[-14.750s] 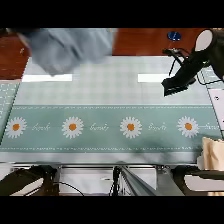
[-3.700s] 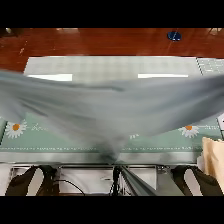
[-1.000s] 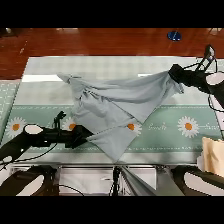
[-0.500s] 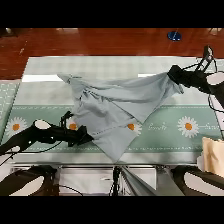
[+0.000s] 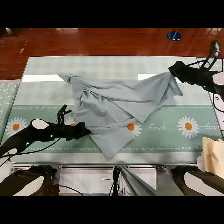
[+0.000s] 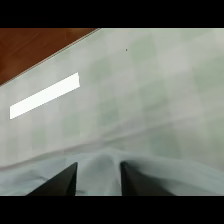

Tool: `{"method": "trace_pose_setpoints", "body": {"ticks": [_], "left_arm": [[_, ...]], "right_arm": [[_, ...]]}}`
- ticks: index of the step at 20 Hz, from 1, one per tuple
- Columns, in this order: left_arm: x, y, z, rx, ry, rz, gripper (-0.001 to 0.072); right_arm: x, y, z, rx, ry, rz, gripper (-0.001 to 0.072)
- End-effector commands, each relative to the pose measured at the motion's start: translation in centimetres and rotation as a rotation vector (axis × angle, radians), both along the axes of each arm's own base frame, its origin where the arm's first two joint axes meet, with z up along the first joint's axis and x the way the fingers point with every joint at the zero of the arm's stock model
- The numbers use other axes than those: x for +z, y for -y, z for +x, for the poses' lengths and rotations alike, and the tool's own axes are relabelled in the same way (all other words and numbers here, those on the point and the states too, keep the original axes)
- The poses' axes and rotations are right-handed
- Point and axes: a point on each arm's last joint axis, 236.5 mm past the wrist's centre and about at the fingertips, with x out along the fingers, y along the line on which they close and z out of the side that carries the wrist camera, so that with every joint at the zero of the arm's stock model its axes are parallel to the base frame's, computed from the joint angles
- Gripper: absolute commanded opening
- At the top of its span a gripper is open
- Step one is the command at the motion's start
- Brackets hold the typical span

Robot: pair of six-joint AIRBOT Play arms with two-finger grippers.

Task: Fold the shirts.

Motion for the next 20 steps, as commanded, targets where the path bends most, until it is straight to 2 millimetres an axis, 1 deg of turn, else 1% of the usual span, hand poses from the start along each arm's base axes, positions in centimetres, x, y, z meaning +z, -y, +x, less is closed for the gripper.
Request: {"method": "trace_pose_setpoints", "body": {"ticks": [1,2,3,4,5,6,7,8,9,10,11,12,13,14,16,18,20], "left_arm": [[1.9,0.5,0.4,-0.007,0.053,-0.033,0.0017],[2.2,0.6,0.4,-0.009,0.061,-0.037,0.0017],[2.4,0.7,0.4,-0.013,0.066,-0.042,0.0018],[2.6,0.8,0.2,-0.020,0.066,-0.048,0.0018],[2.8,0.9,0.0,-0.028,0.065,-0.054,0.0018],[3.0,1.1,-0.2,-0.036,0.063,-0.061,0.0018],[3.2,1.1,-0.3,-0.043,0.063,-0.066,0.0019],[3.3,1.2,-0.4,-0.046,0.063,-0.070,0.0019],[3.4,1.2,-0.5,-0.047,0.063,-0.072,0.0019],[3.4,1.2,-0.4,-0.047,0.064,-0.072,0.0019],[3.4,1.2,-0.4,-0.047,0.064,-0.072,0.0019],[3.4,1.2,-0.4,-0.047,0.064,-0.072,0.0019],[3.4,1.2,-0.4,-0.047,0.064,-0.072,0.0019],[3.4,1.2,-0.4,-0.047,0.064,-0.072,0.0019],[3.4,1.2,-0.5,-0.047,0.064,-0.072,0.0019],[3.4,1.2,-0.4,-0.047,0.064,-0.072,0.0019],[3.4,1.2,-0.4,-0.047,0.064,-0.072,0.0020]], "right_arm": [[3.6,1.2,-1.0,-0.004,0.076,-0.062,0.0408],[4.7,2.9,-1.6,-0.013,0.085,-0.115,0.0408],[5.2,5.2,-2.3,-0.031,0.078,-0.182,0.0408],[5.2,8.3,-3.2,-0.066,0.049,-0.256,0.0410],[4.7,11.6,-4.1,-0.110,0.007,-0.315,0.0423],[3.9,15.1,-5.2,-0.165,-0.040,-0.362,0.0424],[2.7,18.0,-6.3,-0.218,-0.095,-0.362,0.0453],[1.0,19.9,-7.5,-0.252,-0.159,-0.328,0.0485],[-1.2,21.2,-8.6,-0.258,-0.232,-0.291,0.0533],[-3.4,21.5,-9.5,-0.228,-0.294,-0.254,0.0534],[-5.5,21.0,-10.1,-0.170,-0.344,-0.194,0.0534],[-7.1,20.1,-10.1,-0.128,-0.368,-0.112,0.0534],[-8.2,19.0,-9.5,-0.104,-0.366,-0.009,0.0534],[-8.8,17.8,-8.6,-0.082,-0.347,0.086,0.0534],[-10.1,16.5,-6.9,-0.090,-0.327,0.244,0.0533],[-11.9,15.8,-6.3,-0.093,-0.347,0.323,0.0524],[-13.8,15.2,-6.3,-0.081,-0.383,0.347,0.0523]]}}
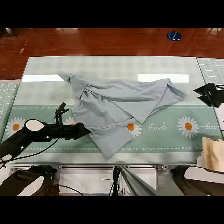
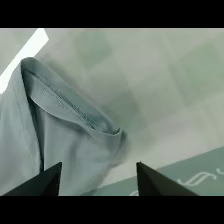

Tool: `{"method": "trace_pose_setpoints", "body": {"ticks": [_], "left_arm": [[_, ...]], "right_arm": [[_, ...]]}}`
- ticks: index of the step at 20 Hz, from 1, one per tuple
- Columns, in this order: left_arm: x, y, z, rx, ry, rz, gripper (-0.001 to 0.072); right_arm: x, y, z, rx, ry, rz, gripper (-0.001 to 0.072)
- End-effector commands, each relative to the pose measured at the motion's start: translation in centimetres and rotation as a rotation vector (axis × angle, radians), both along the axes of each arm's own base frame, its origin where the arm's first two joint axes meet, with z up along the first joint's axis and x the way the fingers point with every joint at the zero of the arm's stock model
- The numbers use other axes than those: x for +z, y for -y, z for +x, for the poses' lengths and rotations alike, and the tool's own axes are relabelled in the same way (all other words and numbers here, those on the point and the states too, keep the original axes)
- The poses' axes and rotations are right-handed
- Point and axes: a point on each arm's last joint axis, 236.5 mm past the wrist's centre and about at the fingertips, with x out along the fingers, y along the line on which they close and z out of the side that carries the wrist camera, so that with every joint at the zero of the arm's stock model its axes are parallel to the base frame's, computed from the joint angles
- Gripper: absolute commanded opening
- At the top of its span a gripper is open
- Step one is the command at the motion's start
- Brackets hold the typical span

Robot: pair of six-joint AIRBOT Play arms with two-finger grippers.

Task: Fold the shirts.

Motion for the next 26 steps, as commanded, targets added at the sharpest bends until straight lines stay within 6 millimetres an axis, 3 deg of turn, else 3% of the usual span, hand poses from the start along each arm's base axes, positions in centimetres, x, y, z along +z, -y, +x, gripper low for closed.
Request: {"method": "trace_pose_setpoints", "body": {"ticks": [1,8,9,11,12,14,15,18,20,22,24,26], "left_arm": [[0.0,0.0,0.0,-0.001,0.001,-0.001,0.0020],[0.8,0.4,0.5,0.012,0.009,-0.026,0.0020],[1.1,0.5,0.8,0.012,0.018,-0.028,0.0020],[1.8,0.6,1.5,0.009,0.041,-0.033,0.0019],[2.3,0.7,1.9,0.002,0.060,-0.036,0.0020],[4.2,0.9,3.1,-0.017,0.109,-0.055,0.0019],[5.8,0.9,4.0,-0.026,0.146,-0.074,0.0019],[14.2,-0.7,8.3,-0.012,0.348,-0.118,0.0019],[23.4,-3.3,11.2,0.037,0.585,-0.112,0.0019],[34.1,-6.6,12.3,0.115,0.853,-0.064,0.0018],[43.9,-9.3,11.1,0.189,1.093,0.005,0.0018],[53.2,-10.9,8.0,0.235,1.337,0.104,0.0018]], "right_arm": [[-2.7,-1.9,0.7,0.010,-0.022,0.135,0.0523],[-7.3,-4.9,2.9,0.000,-0.087,0.102,0.0509],[-8.0,-5.7,3.4,-0.009,-0.099,0.097,0.0470],[-8.5,-6.9,4.5,-0.016,-0.090,0.086,0.0101],[-7.8,-7.5,5.3,-0.020,-0.064,0.106,0.0027],[-3.6,-8.7,6.8,0.070,0.061,0.132,0.0027],[-0.6,-9.0,7.3,0.102,0.120,0.141,0.0027],[10.2,-8.4,7.2,0.152,0.311,0.070,0.0026],[17.5,-7.8,6.3,0.132,0.432,0.000,0.0026],[25.6,-7.8,4.4,0.124,0.582,-0.108,0.0026],[33.4,-8.7,2.0,0.107,0.721,-0.199,0.0026],[40.9,-10.4,-1.1,0.094,0.869,-0.259,0.0026]]}}
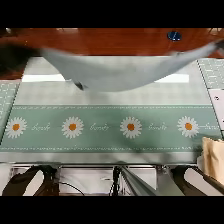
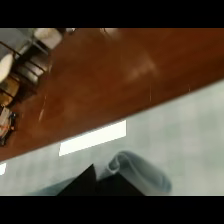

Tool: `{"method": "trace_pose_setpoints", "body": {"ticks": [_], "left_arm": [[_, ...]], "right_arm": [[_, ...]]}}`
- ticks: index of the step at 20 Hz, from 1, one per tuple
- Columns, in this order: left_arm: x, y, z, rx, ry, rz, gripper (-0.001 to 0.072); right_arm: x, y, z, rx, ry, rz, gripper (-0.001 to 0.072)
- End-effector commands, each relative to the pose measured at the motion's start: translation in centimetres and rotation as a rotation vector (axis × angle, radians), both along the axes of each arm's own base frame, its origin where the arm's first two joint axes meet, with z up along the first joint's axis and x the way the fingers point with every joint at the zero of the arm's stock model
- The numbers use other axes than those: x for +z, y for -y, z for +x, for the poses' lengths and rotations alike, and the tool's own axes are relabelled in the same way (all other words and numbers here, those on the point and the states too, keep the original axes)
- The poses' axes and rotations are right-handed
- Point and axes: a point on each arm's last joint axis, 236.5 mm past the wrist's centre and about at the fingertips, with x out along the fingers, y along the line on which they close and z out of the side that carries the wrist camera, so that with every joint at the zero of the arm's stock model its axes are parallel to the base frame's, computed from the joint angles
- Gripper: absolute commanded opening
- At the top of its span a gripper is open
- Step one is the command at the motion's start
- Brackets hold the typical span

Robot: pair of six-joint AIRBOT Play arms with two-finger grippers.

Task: Fold the shirts.

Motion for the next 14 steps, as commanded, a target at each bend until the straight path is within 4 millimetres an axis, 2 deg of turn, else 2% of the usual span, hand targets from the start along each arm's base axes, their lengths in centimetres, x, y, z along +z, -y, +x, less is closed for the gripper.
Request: {"method": "trace_pose_setpoints", "body": {"ticks": [1,3,4,6,9,11,12,14], "left_arm": [[16.0,-2.4,-6.2,0.160,0.413,0.134,0.0018],[21.9,-2.2,-10.2,0.238,0.590,0.215,0.0018],[23.7,-2.1,-11.8,0.280,0.649,0.267,0.0018],[25.2,-2.0,-14.2,0.362,0.683,0.358,0.0018],[24.1,-1.6,-16.0,0.404,0.630,0.437,0.0018],[22.3,-3.2,-16.4,0.486,0.538,0.490,0.0018],[20.8,-4.6,-16.6,0.542,0.468,0.525,0.0018],[18.8,-5.5,-17.7,0.584,0.385,0.582,0.0018]], "right_arm": [[13.4,-3.0,-6.2,-0.042,0.269,-0.087,0.0026],[20.3,-4.2,-10.2,-0.097,0.428,-0.136,0.0026],[23.2,-4.9,-12.3,-0.125,0.494,-0.167,0.0026],[26.5,-6.5,-16.2,-0.149,0.548,-0.235,0.0026],[29.4,-7.8,-21.0,-0.212,0.596,-0.375,0.0026],[30.4,-6.9,-24.0,-0.324,0.595,-0.471,0.0026],[30.5,-5.9,-25.5,-0.397,0.573,-0.518,0.0026],[30.1,-4.6,-27.7,-0.489,0.521,-0.597,0.0026]]}}
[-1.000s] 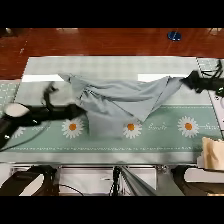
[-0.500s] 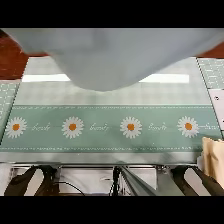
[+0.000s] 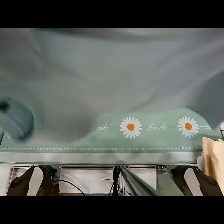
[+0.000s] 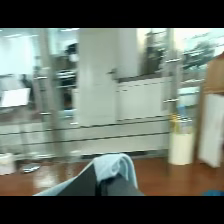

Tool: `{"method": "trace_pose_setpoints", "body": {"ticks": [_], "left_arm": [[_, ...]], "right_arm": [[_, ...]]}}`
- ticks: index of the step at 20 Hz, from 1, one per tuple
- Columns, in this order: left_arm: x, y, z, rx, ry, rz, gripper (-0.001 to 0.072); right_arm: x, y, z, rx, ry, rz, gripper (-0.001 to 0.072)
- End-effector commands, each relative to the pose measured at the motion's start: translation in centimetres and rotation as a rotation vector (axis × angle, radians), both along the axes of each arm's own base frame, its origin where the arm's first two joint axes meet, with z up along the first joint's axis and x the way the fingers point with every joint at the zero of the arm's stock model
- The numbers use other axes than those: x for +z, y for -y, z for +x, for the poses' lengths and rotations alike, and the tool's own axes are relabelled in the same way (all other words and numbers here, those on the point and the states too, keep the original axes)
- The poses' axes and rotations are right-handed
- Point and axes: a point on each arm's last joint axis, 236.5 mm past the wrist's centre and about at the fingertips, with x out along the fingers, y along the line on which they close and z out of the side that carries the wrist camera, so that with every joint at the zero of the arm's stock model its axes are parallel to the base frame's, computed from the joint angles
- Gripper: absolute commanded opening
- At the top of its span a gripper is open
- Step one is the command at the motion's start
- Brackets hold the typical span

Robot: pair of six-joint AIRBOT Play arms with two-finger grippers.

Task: Fold the shirts.

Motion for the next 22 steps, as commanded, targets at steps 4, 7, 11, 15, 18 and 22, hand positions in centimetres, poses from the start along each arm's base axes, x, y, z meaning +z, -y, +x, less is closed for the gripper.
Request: {"method": "trace_pose_setpoints", "body": {"ticks": [4,7,11,15,18,22], "left_arm": [[-5.2,-1.9,-3.8,0.197,-0.189,0.041,0.0018],[-8.3,-0.5,-4.4,0.140,-0.319,0.036,0.0018],[-13.2,-1.8,-2.7,0.100,-0.543,0.035,0.0018],[-21.6,-3.6,3.4,-0.060,-0.824,-0.127,0.0016],[-26.9,-5.7,10.5,-0.126,-0.906,-0.237,0.0016],[-33.3,-3.3,20.1,-0.244,-1.015,-0.253,0.0017]], "right_arm": [[-3.9,2.1,-4.5,-0.210,-0.183,-0.050,0.0025],[-7.9,1.3,-3.8,-0.152,-0.359,-0.053,0.0025],[-15.3,1.7,-1.7,-0.040,-0.708,-0.071,0.0024],[-26.3,3.4,5.7,0.092,-1.081,-0.026,0.0024],[-34.7,3.3,13.5,0.126,-1.281,-0.098,0.0024],[-42.0,0.6,24.3,0.148,-1.275,-0.093,0.0025]]}}
